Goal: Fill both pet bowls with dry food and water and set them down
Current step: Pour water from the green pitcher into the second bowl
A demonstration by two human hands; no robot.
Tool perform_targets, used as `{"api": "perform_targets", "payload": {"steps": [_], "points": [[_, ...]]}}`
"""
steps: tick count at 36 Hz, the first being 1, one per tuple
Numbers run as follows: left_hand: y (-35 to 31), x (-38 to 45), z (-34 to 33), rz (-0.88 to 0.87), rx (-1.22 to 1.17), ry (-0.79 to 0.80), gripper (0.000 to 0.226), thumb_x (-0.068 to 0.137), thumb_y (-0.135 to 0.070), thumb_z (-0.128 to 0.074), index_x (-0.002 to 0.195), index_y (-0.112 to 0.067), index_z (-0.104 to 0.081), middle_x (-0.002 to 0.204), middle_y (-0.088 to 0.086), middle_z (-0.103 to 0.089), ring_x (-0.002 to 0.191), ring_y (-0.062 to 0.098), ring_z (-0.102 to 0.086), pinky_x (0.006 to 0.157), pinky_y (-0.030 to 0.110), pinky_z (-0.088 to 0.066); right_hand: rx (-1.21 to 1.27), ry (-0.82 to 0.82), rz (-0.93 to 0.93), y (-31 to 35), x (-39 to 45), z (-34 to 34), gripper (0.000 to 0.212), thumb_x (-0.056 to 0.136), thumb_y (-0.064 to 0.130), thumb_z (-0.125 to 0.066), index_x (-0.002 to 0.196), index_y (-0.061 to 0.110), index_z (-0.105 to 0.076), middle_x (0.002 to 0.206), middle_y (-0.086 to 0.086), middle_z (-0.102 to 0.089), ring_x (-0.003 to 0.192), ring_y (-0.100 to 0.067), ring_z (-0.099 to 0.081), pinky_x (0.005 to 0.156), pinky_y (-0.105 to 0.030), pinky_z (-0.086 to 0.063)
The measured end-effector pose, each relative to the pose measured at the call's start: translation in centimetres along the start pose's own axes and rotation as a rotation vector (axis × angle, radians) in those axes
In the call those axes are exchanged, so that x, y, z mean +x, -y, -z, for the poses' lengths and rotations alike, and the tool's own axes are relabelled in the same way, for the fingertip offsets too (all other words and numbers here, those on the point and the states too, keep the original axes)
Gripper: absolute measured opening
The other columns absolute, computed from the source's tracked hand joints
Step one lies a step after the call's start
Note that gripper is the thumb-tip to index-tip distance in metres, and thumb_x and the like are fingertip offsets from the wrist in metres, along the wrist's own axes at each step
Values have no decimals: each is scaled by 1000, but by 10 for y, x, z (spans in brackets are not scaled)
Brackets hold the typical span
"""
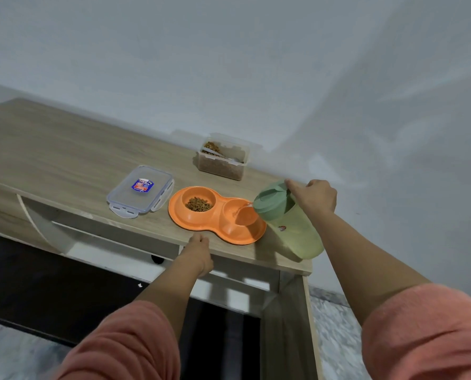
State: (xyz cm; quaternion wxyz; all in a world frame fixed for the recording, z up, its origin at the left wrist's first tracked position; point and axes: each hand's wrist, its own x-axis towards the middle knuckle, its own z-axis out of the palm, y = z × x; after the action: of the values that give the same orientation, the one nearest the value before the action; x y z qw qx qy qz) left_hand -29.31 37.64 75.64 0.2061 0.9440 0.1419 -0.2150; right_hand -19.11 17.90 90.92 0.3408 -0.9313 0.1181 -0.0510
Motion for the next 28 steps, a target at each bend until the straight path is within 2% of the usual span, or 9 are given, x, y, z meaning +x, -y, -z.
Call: {"api": "perform_targets", "payload": {"steps": [5, 12, 19, 23, 28], "points": [[-1, -1, 1, 5, -1, 3, 68, 94, -16, -49, 153, -7, -16, 158, 4, -3, 142, 26, -31, 114, 34, -33, -42, -12, 17, 5, 1, 0, 45, 75, 49, -63, 59, 11, -44, 60, -2, -46, 58, -19, -46, 45, -23, -29], [0, -1, 1, 14, -5, 19, 69, 93, -13, -50, 152, -9, -17, 157, 3, -4, 137, 28, -37, 111, 36, -37, -72, -14, 31, 9, 1, 1, 43, 77, 48, -63, 71, 7, -53, 62, -2, -46, 66, -24, -49, 47, -22, -31], [1, -2, 2, 3, -9, 22, 68, 91, -11, -49, 152, -9, -18, 156, 3, -5, 139, 27, -34, 112, 36, -35, -75, -16, 31, 9, 1, 1, 44, 77, 48, -63, 62, 10, -46, 61, -2, -47, 68, -25, -51, 46, -22, -30], [0, -3, 2, 0, 1, 15, 68, 91, -11, -50, 152, -9, -19, 156, 3, -6, 138, 27, -34, 111, 36, -36, -90, -19, 33, 9, 0, 1, 43, 78, 47, -63, 72, 7, -53, 61, -2, -46, 69, -26, -51, 48, -22, -31], [0, -3, 3, -5, 9, 9, 66, 92, -12, -50, 151, -9, -21, 155, 3, -7, 139, 26, -33, 112, 35, -35, -111, -34, 40, 8, -1, 1, 41, 77, 47, -63, 71, 7, -52, 59, -1, -45, 55, -18, -43, 48, -22, -31]]}}
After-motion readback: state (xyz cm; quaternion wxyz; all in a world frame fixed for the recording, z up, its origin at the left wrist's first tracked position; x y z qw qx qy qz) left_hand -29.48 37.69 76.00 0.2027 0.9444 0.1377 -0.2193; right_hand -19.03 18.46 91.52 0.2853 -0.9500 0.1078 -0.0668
